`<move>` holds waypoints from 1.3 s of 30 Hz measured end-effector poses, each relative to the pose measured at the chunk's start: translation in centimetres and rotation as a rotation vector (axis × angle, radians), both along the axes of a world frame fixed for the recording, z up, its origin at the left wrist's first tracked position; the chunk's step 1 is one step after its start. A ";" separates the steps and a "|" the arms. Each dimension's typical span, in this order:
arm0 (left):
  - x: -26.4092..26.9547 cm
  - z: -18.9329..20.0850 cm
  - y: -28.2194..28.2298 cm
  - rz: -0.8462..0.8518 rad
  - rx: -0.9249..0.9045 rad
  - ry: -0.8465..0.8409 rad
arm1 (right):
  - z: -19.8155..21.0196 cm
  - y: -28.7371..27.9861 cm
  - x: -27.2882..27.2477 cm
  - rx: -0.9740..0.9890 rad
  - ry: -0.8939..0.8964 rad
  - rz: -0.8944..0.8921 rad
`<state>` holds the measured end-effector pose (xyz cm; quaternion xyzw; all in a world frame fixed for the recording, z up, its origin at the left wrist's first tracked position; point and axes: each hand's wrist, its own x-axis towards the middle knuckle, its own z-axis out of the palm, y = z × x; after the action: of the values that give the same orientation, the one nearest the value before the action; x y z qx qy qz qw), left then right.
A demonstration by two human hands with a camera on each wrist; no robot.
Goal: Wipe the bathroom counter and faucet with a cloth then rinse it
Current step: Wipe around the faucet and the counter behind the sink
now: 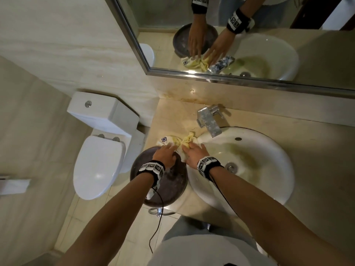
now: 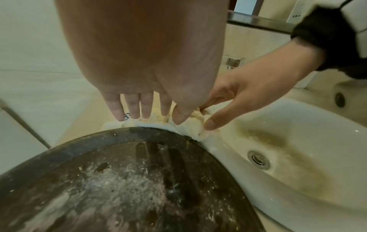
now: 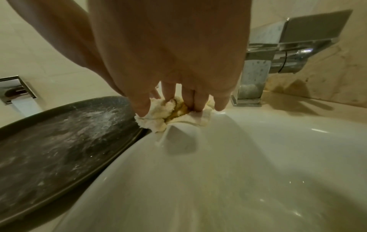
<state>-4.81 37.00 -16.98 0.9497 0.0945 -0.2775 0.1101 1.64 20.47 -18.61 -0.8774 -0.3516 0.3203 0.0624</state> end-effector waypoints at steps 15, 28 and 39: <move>2.9 -1.5 3.9 -0.021 0.086 0.161 | -1.4 3.8 1.0 -0.089 0.015 -0.059; 6.2 -3.8 10.3 -0.077 -0.081 0.115 | -1.9 10.0 3.9 -0.090 0.047 -0.315; 13.0 -5.1 11.1 -0.059 -0.091 0.096 | -2.0 13.1 10.4 -0.124 0.152 -0.557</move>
<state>8.19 48.06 -22.12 0.9317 0.0588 -0.3300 0.1401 12.01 33.59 -20.56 -0.9158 -0.0713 0.3764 0.1204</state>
